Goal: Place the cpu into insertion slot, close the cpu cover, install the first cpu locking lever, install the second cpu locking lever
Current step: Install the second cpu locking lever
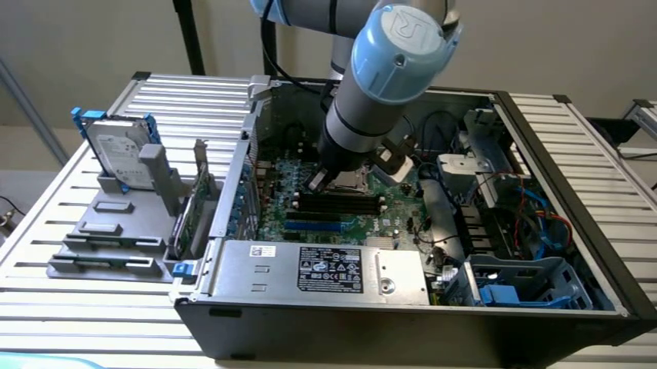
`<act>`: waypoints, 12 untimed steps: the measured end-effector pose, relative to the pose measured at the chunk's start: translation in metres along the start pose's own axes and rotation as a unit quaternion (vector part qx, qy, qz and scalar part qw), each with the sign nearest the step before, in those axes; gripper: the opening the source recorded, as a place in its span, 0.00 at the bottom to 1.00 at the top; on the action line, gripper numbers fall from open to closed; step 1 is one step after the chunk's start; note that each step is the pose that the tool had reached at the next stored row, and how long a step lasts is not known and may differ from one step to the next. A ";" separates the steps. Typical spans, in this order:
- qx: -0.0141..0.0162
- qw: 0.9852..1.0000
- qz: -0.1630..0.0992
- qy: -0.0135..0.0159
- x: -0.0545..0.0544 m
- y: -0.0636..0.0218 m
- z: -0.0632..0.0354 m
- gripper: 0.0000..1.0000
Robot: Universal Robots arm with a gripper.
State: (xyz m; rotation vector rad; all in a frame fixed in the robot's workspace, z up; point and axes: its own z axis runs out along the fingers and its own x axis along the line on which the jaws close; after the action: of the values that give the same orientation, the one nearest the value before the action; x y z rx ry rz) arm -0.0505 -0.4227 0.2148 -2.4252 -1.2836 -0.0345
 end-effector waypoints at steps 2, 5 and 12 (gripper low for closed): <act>0.000 1.000 0.000 0.000 0.001 -0.0003 0.0004 0.11; 0.000 1.000 0.000 0.000 0.002 -0.0013 0.0012 0.11; -0.004 1.000 -0.001 0.000 0.004 -0.0046 0.0033 0.11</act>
State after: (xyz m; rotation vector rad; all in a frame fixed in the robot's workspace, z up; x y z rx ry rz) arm -0.0526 -0.4163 0.2140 -2.4307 -1.2876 -0.0391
